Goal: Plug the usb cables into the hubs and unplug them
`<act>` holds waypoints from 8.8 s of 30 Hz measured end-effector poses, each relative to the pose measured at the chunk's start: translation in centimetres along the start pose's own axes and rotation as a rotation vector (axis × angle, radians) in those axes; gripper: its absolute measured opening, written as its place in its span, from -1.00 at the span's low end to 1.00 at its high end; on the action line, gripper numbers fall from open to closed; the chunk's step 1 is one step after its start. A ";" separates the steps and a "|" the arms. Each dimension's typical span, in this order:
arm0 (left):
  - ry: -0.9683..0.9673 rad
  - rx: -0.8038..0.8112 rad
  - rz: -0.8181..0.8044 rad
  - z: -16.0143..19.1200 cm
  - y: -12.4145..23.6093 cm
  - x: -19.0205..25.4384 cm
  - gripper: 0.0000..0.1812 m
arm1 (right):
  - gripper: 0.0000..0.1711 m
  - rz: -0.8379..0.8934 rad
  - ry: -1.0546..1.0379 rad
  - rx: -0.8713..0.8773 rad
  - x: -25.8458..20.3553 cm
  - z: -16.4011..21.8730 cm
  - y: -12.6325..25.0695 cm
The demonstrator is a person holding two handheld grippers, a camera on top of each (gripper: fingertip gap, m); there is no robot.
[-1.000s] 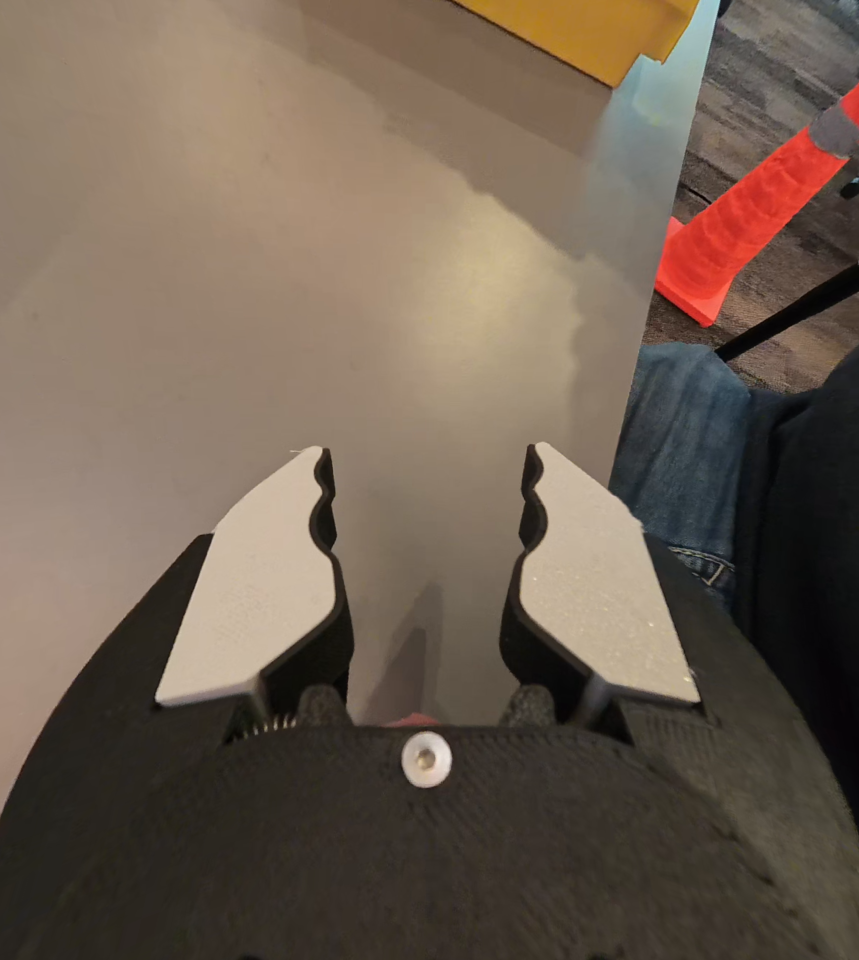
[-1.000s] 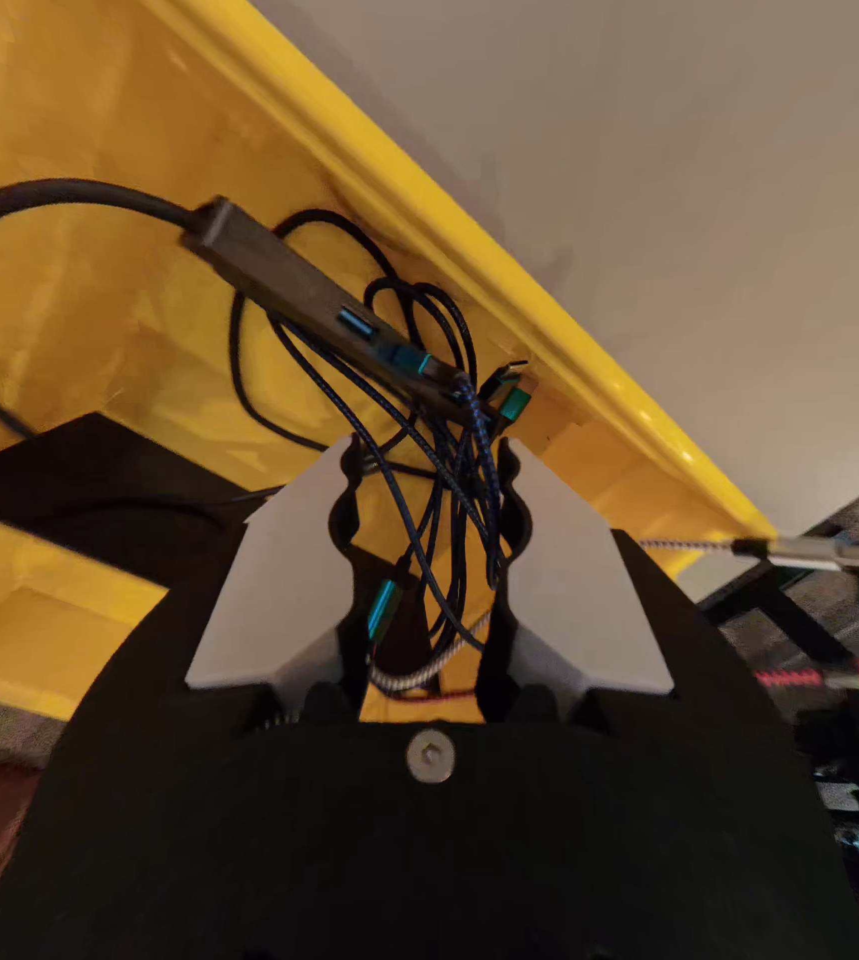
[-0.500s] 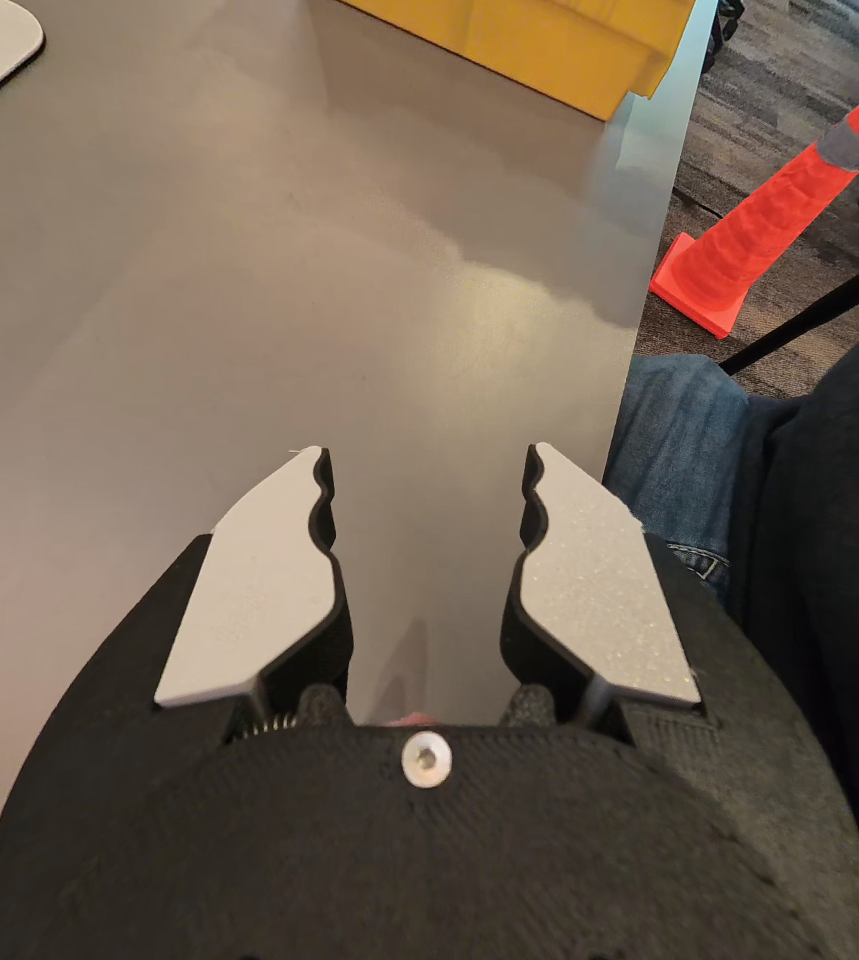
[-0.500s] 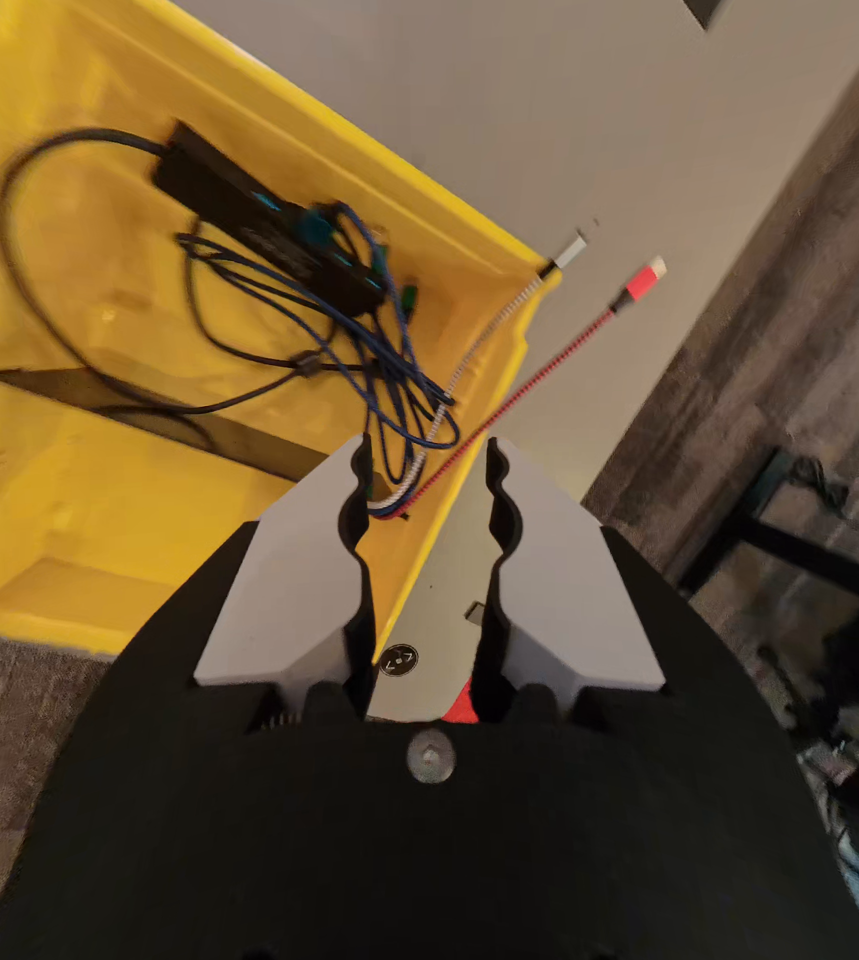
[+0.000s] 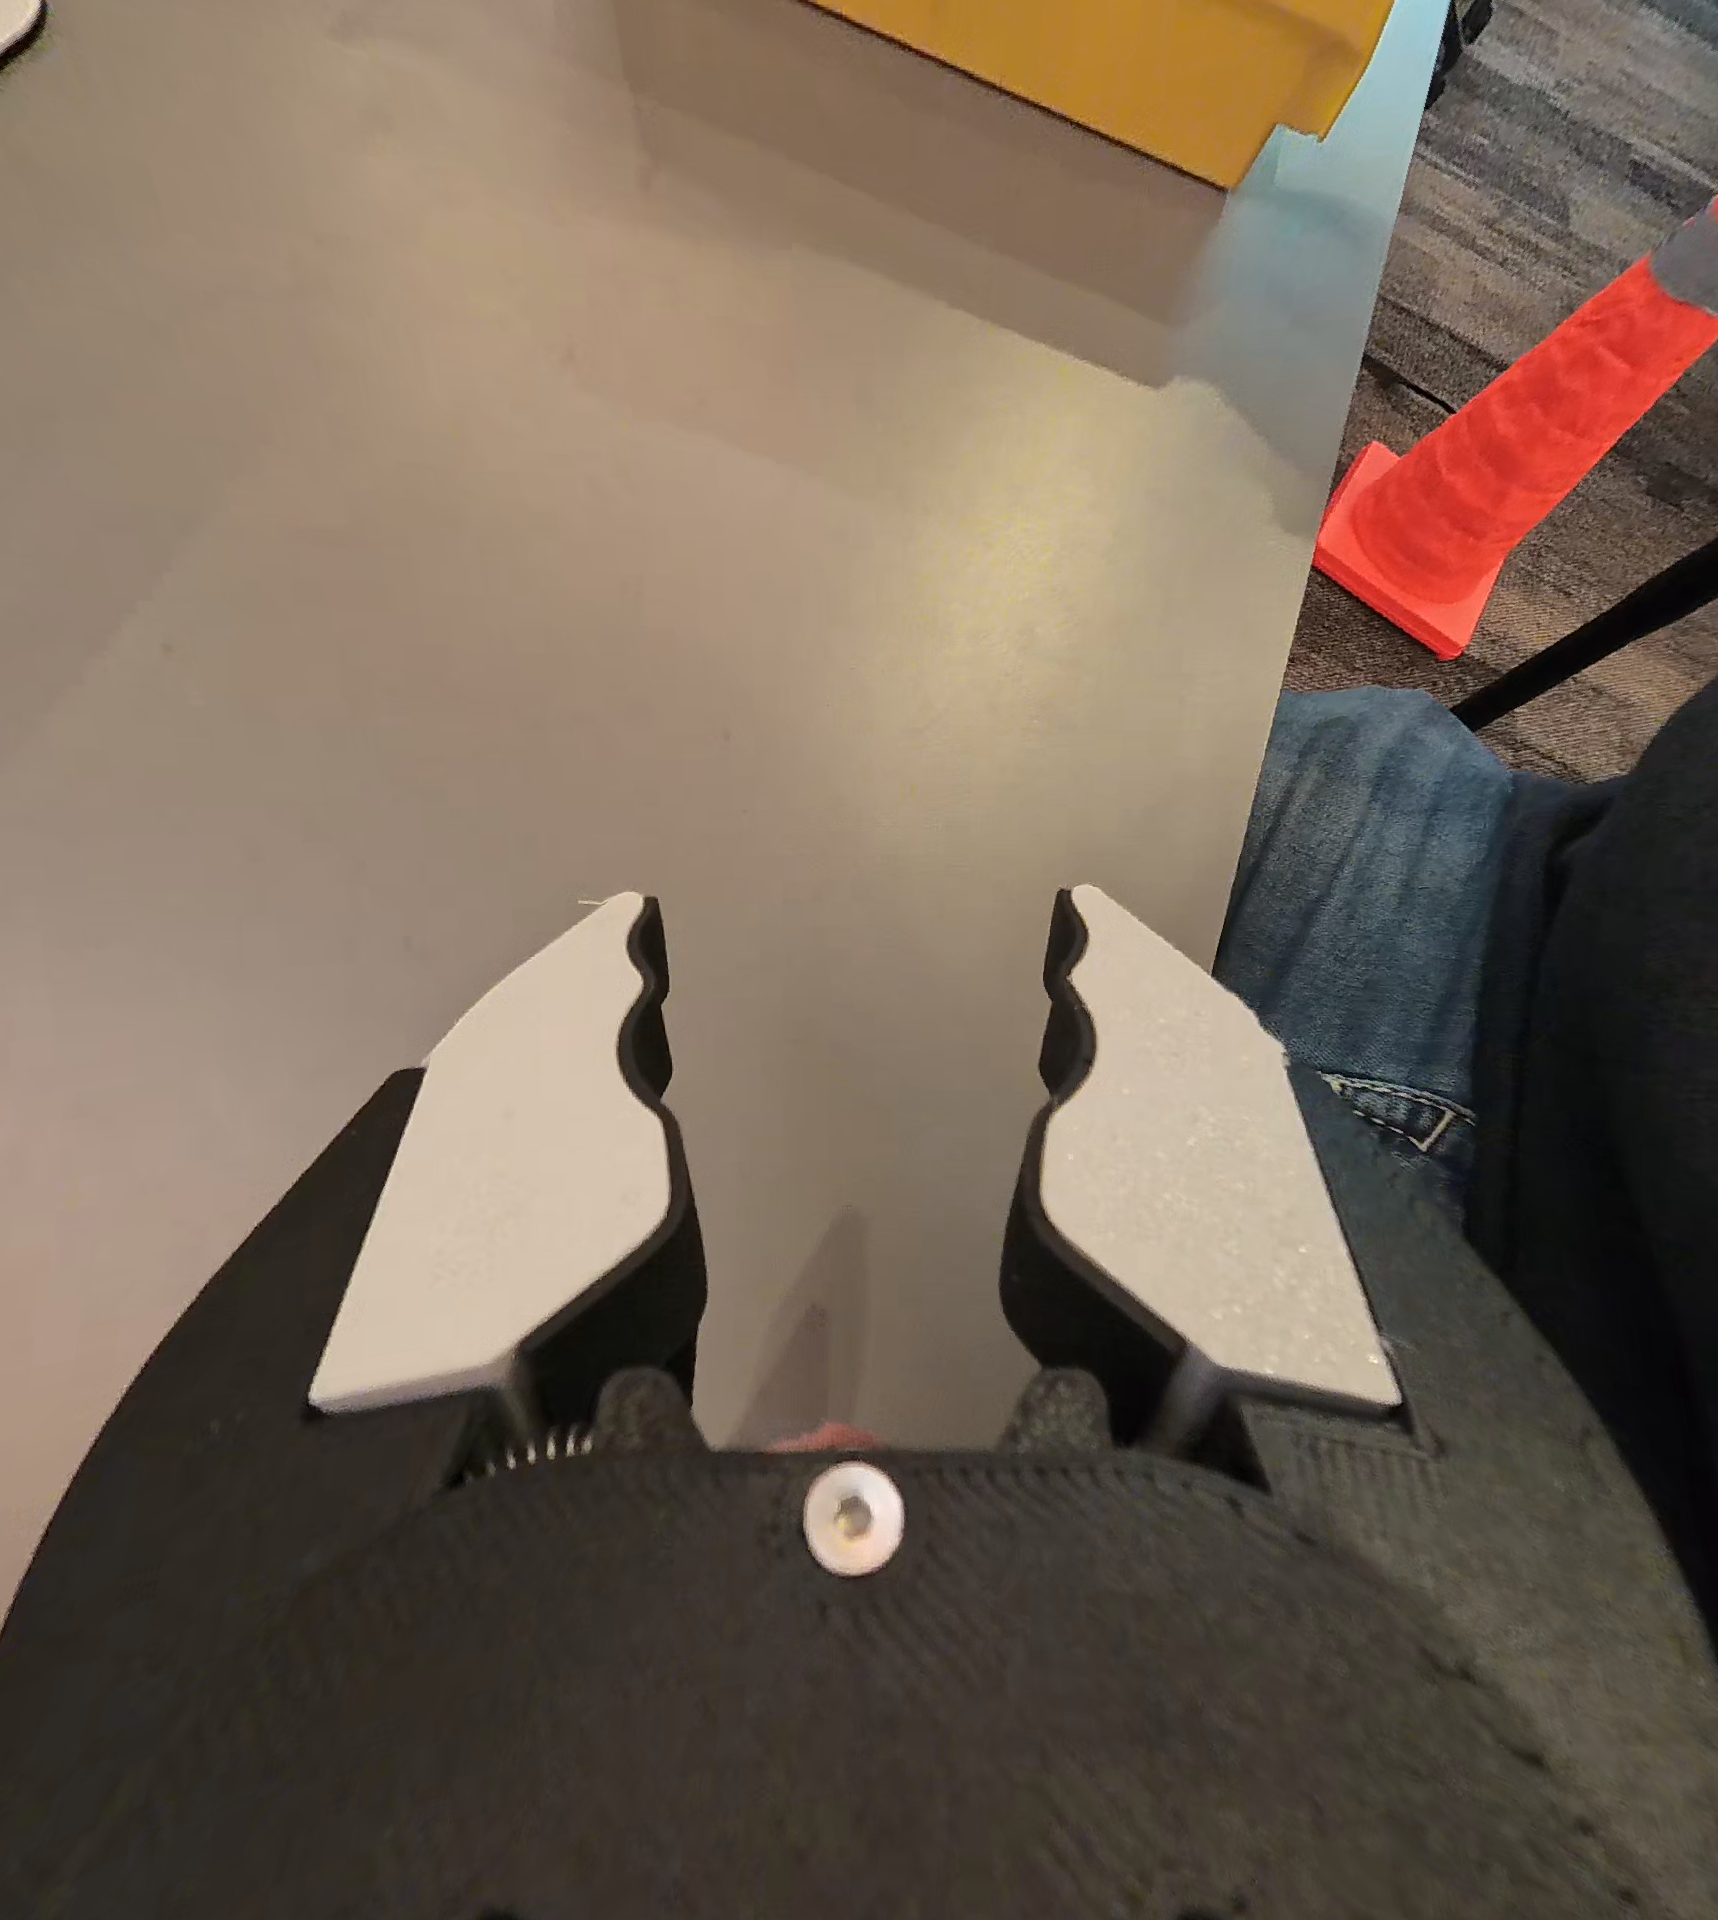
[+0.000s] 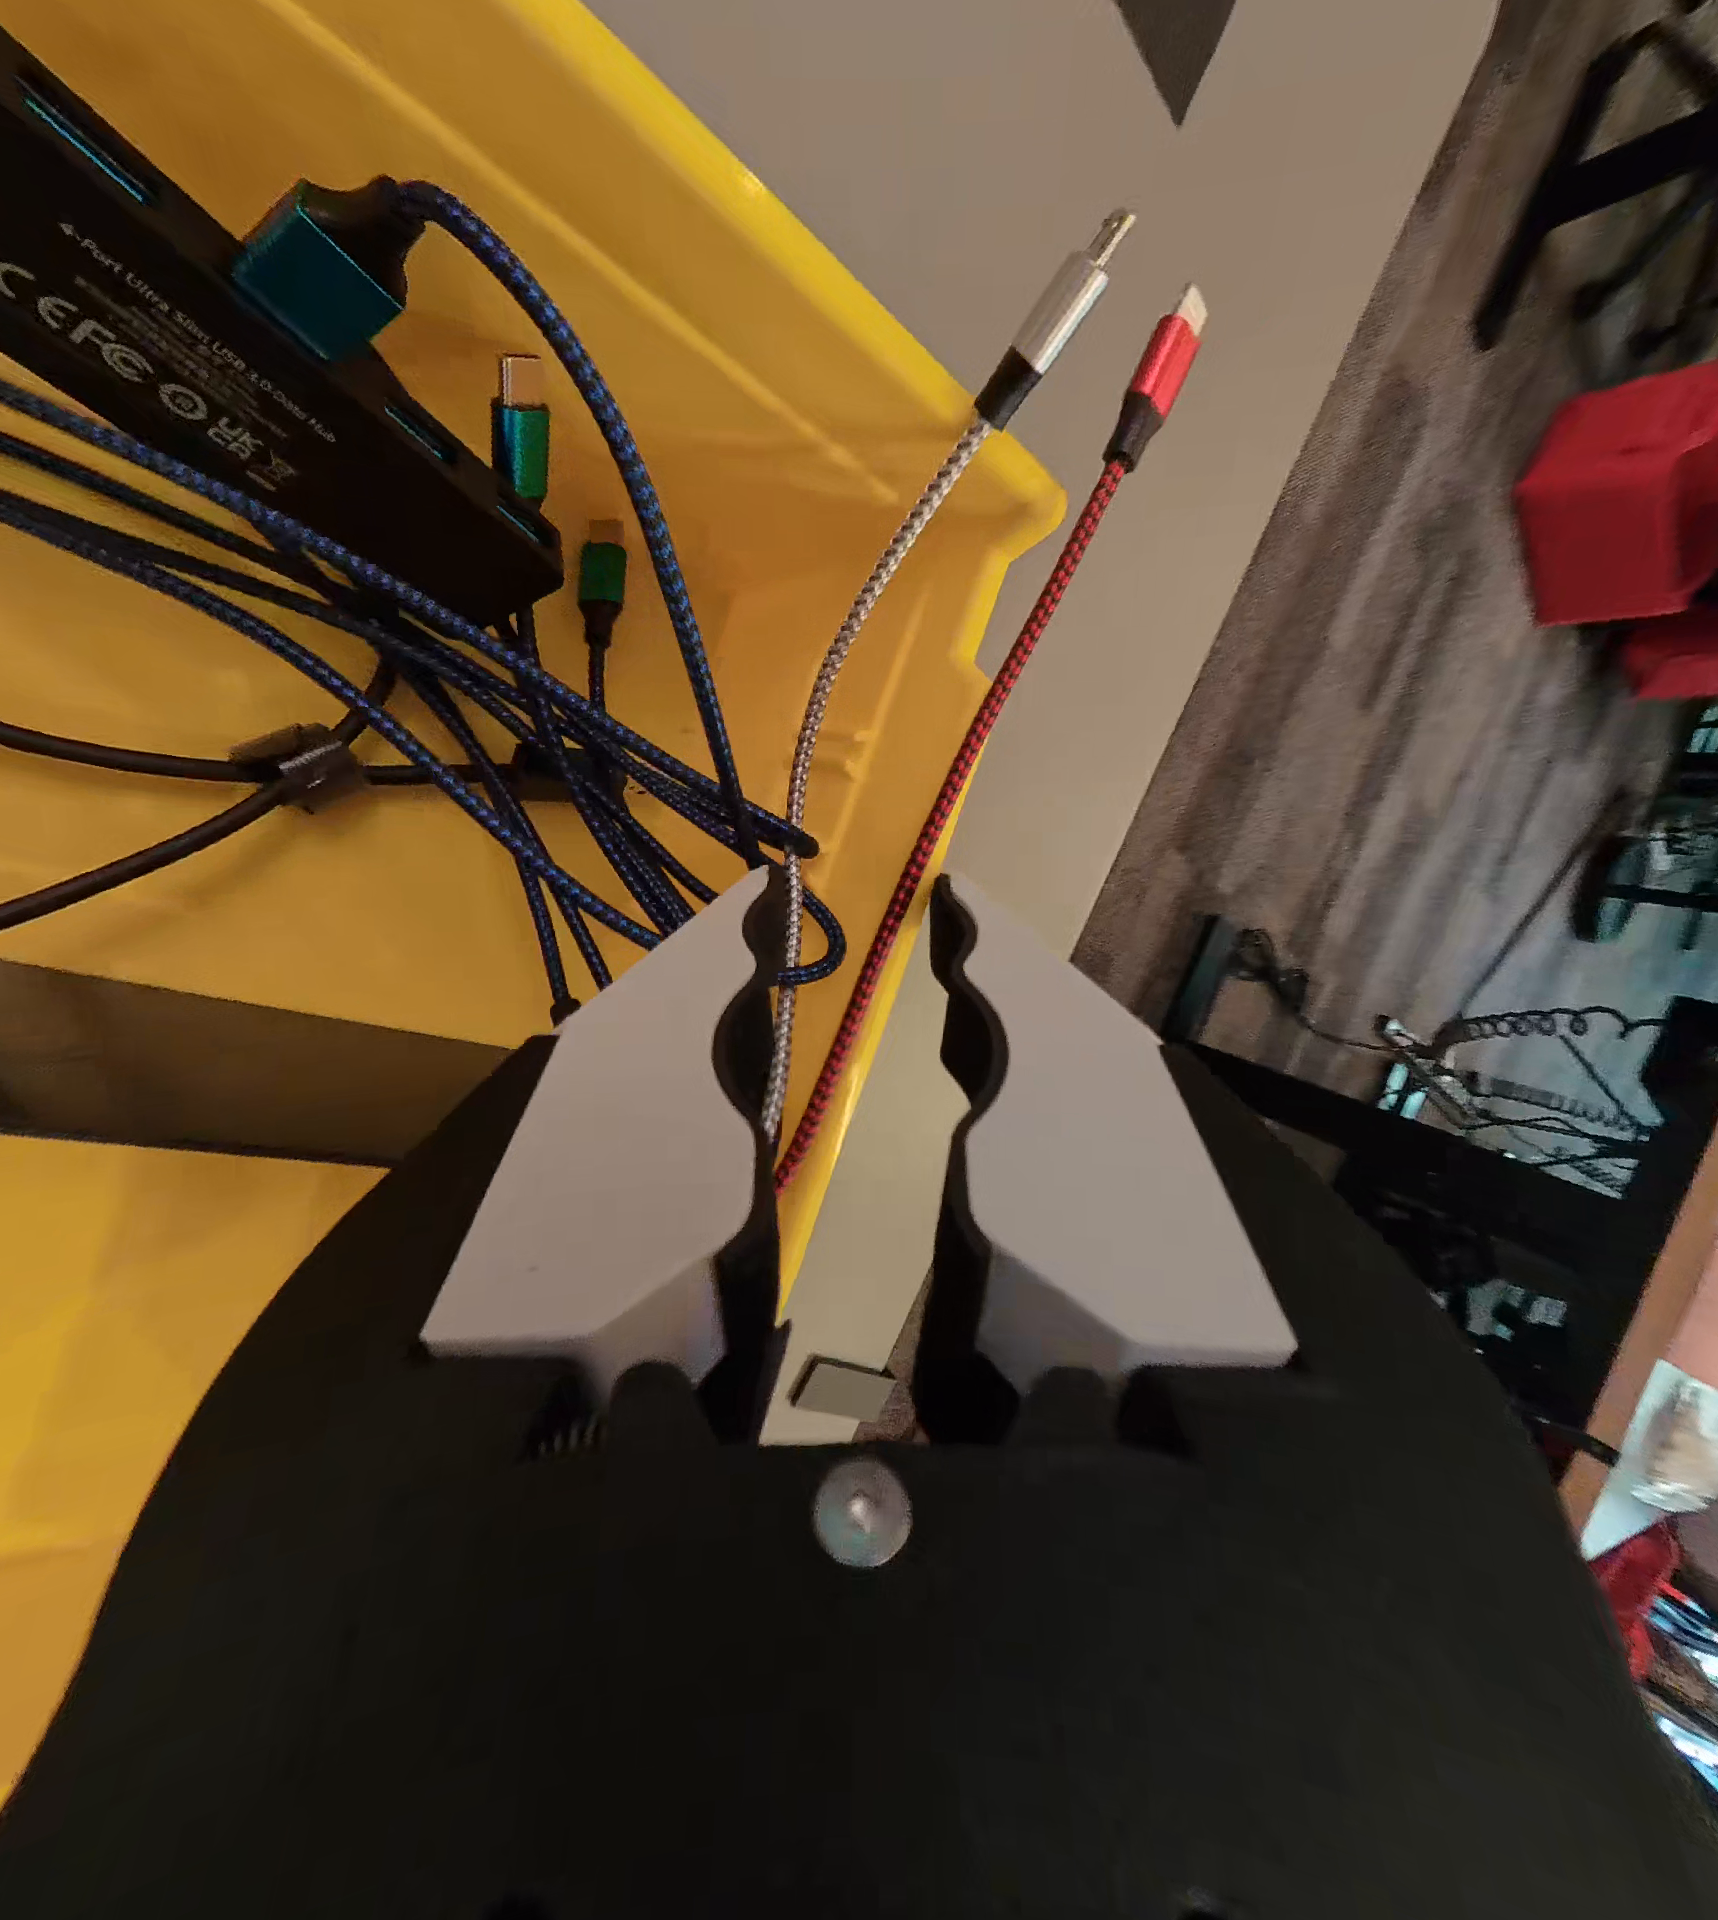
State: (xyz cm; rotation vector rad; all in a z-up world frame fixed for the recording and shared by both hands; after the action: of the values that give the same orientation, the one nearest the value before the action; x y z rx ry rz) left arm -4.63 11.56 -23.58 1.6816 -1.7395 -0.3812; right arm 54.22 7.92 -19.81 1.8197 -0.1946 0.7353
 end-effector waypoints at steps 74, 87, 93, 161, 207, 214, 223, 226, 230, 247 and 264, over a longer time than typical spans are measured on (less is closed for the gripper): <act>-0.230 -0.915 -0.194 9.6 22.4 -25.0 -0.50 | -0.85 -0.047 -0.038 0.430 -7.8 -6.7 16.4; -0.255 -1.153 -0.066 13.1 19.3 -25.7 -0.56 | -0.87 -0.087 -0.014 0.495 -11.5 -10.1 18.5; -0.252 -1.173 -0.020 13.2 19.4 -25.2 -0.62 | -0.88 -0.089 -0.009 0.503 -12.0 -10.7 18.7; -1.151 -0.645 0.249 -9.3 -0.2 2.1 -0.67 | -0.70 -1.346 0.146 0.792 -38.7 -19.0 21.1; 0.076 -0.664 -0.537 14.6 21.5 -12.5 -0.92 | -0.63 -0.976 0.142 0.565 -38.0 -18.0 14.8; -0.023 -0.597 -0.558 11.6 26.2 -10.1 -0.93 | -0.65 -0.979 0.135 0.591 -37.5 -18.3 15.3; -0.132 -0.402 -0.726 4.2 33.5 -7.0 -0.93 | -0.64 -0.972 0.124 0.625 -36.5 -18.3 16.1; -0.187 -0.337 -0.781 1.0 35.5 -5.9 -0.93 | -0.64 -0.967 0.123 0.634 -36.4 -18.4 16.3; -0.235 -0.279 -0.880 -2.4 38.1 -5.4 -0.93 | -0.64 -0.967 0.128 0.644 -36.4 -18.5 16.7; -0.317 -0.136 -0.758 -6.8 40.5 -0.3 -0.93 | -0.64 -0.972 0.129 0.662 -36.1 -18.7 17.1; -0.353 0.023 -0.953 -12.4 45.6 1.9 -0.93 | -0.64 -0.980 0.124 0.686 -35.9 -18.9 17.7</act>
State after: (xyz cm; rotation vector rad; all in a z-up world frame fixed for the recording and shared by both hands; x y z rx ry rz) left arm -31.35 18.39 14.80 2.4931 -1.0222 -1.1302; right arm 10.11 10.48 -22.45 2.1508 1.0830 0.1897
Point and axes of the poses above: each gripper's, where its closed fingertips meet, y back along the fingers, z out of its underside, x = y × z across the jaws, the point moved 5 cm from there along y, back along the fingers, and after that the axes turned 5 degrees about y, right-handed, at the moved point
